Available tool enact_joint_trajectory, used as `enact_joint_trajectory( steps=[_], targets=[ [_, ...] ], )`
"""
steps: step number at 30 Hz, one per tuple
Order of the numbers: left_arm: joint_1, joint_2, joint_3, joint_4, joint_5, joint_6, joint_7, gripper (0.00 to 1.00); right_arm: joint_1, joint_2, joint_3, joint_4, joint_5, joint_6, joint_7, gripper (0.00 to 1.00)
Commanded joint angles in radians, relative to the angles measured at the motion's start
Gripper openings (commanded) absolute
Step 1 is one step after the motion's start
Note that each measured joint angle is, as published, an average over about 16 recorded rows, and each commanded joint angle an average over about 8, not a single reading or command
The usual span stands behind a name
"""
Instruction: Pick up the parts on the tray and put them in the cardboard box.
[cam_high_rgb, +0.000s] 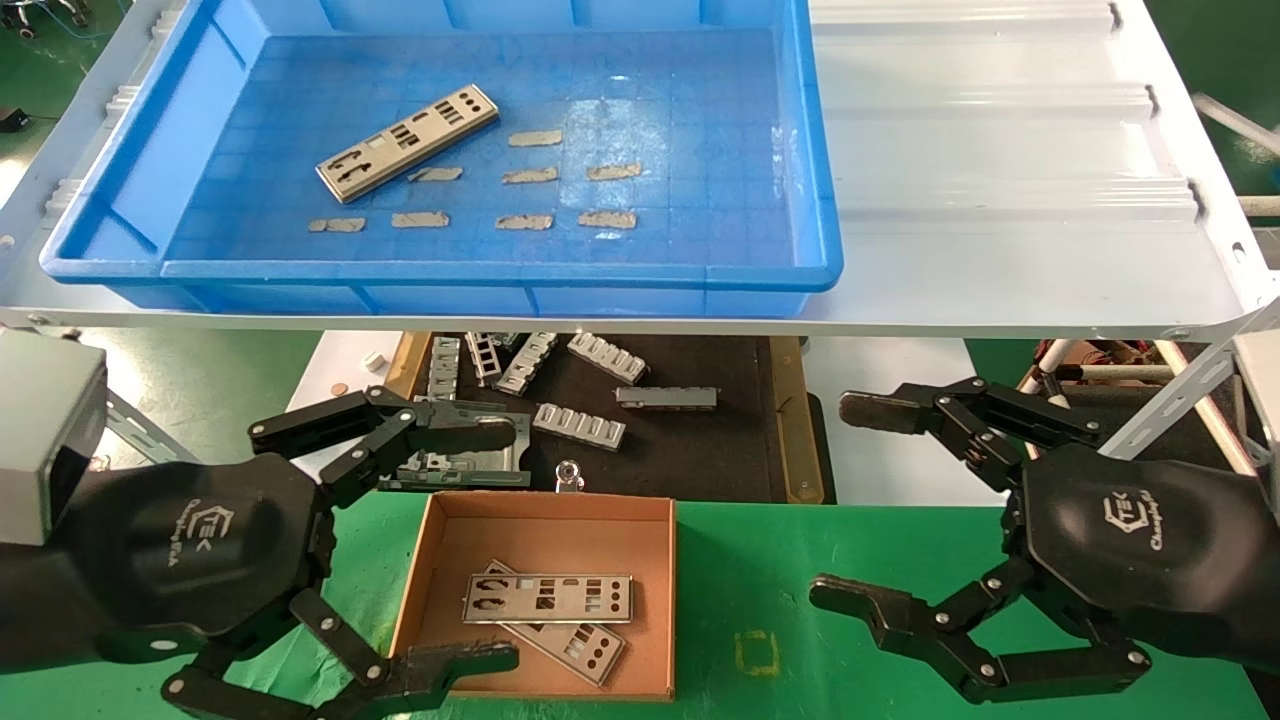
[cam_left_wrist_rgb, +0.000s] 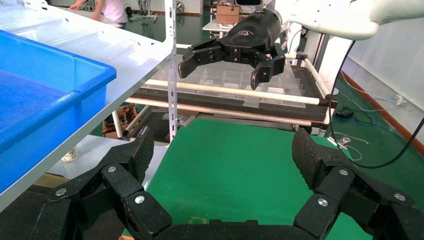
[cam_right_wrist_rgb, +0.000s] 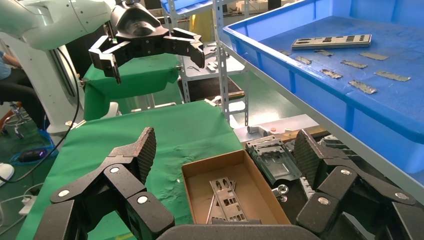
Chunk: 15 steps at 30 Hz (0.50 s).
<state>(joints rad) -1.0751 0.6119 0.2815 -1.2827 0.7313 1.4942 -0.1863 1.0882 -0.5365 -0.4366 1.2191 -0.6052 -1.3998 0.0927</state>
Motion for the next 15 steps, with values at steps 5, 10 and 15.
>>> enact_joint_trajectory(
  steps=[5,10,15],
  targets=[
    [0.000,0.000,0.000,0.000,0.000,0.000,0.000,1.00,0.000,0.000,0.000,0.000,0.000,0.000,0.000,1.00],
    [0.000,0.000,0.000,0.000,0.000,0.000,0.000,1.00,0.000,0.000,0.000,0.000,0.000,0.000,0.000,1.00],
    [0.000,0.000,0.000,0.000,0.000,0.000,0.000,1.00,0.000,0.000,0.000,0.000,0.000,0.000,0.000,0.53]
  ],
)
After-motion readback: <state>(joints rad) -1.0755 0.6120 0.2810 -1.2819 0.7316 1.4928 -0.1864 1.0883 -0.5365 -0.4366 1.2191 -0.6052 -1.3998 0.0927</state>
